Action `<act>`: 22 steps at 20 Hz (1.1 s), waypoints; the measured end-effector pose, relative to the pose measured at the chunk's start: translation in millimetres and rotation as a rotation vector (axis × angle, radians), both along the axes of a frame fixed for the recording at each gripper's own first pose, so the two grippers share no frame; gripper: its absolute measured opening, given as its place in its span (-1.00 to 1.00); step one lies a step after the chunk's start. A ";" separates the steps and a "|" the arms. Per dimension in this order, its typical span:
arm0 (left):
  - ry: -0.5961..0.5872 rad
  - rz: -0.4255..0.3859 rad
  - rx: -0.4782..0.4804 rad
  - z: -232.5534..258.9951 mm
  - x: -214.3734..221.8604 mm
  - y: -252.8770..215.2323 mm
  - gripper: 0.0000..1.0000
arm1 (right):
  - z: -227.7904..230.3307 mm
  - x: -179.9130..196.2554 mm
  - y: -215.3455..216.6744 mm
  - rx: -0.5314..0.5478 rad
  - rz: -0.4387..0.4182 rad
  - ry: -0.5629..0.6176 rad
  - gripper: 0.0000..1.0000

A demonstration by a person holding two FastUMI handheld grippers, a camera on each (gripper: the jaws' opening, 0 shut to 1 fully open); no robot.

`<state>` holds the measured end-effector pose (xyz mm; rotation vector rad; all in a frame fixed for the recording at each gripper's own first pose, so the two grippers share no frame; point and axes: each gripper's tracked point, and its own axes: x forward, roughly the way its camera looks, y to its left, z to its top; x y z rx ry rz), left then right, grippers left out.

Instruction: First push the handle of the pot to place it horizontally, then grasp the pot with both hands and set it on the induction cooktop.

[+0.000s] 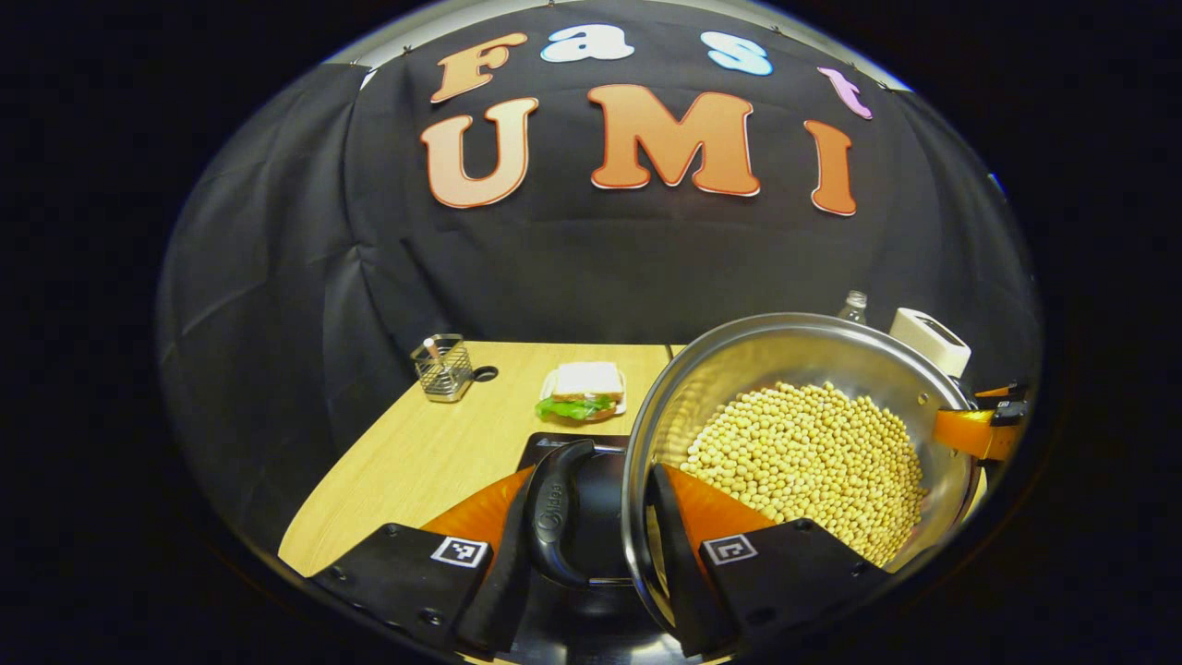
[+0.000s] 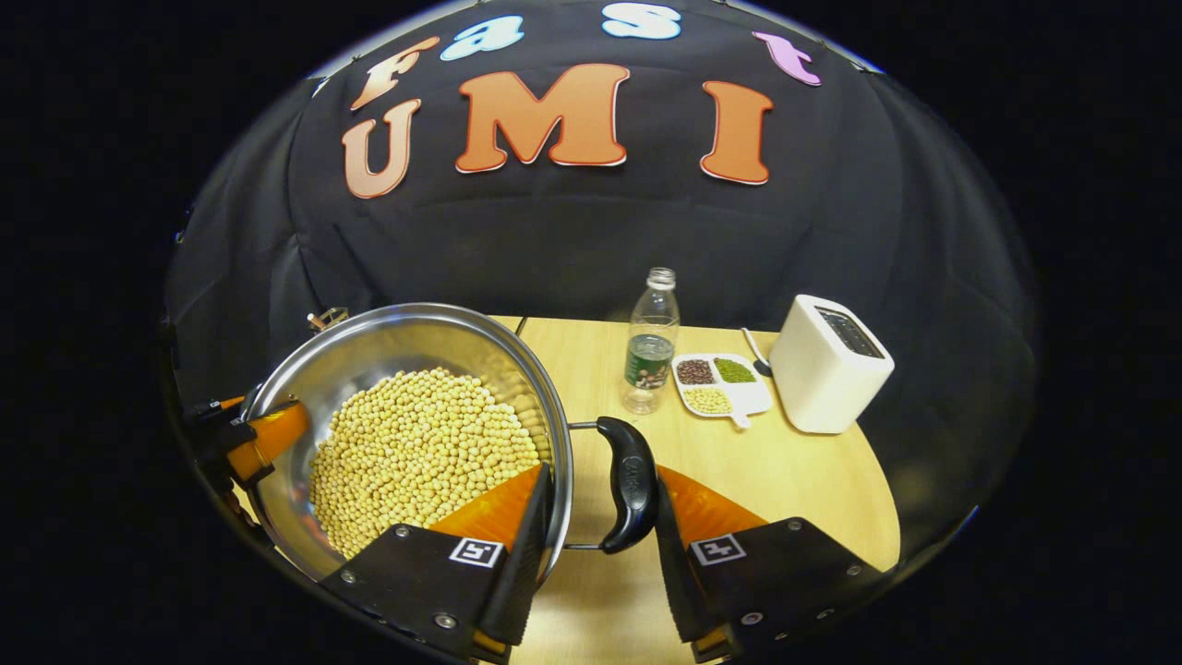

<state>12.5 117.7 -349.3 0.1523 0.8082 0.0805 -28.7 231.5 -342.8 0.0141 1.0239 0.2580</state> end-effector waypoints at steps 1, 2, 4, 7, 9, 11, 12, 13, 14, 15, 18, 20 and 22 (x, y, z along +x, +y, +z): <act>-0.003 0.008 0.007 2.2 0.3 7.6 0.40 | -0.1 2.0 9.6 0.007 0.007 0.002 0.19; -0.005 0.013 0.017 3.4 1.0 16.2 0.41 | 0.0 2.7 17.7 0.012 0.014 0.002 0.19; -0.008 0.023 0.028 7.6 4.9 30.1 0.41 | -0.3 6.1 31.4 0.024 0.023 0.004 0.19; -0.021 0.037 0.040 11.6 11.2 47.9 0.40 | 5.5 13.6 52.2 0.038 0.038 -0.007 0.19; -0.021 0.047 0.039 8.6 12.1 58.7 0.35 | 3.5 12.8 62.1 0.041 0.047 -0.008 0.19; -0.007 0.056 0.044 0.8 11.3 68.7 0.35 | -3.1 12.1 72.8 0.035 0.060 0.004 0.10; -0.001 0.059 0.046 -2.3 12.2 73.4 0.46 | -6.1 11.5 76.2 0.035 0.063 0.009 0.19; 0.000 0.064 0.046 -4.1 13.8 77.8 0.34 | -9.6 12.3 81.0 0.040 0.064 0.013 0.19; 0.001 0.065 0.048 -5.6 15.3 82.0 0.34 | -10.5 10.3 80.5 0.044 0.066 0.016 0.10; 0.001 0.067 0.050 -7.0 17.3 84.5 0.41 | -11.1 10.0 80.8 0.046 0.069 0.019 0.19; 0.018 0.064 0.055 -16.4 20.0 88.3 0.41 | -13.2 9.6 82.7 0.044 0.070 0.034 0.19; 0.029 0.063 0.056 -23.2 21.3 90.9 0.40 | -13.4 8.5 83.0 0.041 0.074 0.044 0.19; 0.044 0.067 0.052 -31.4 20.8 95.1 0.40 | -14.6 7.3 83.0 0.038 0.078 0.053 0.19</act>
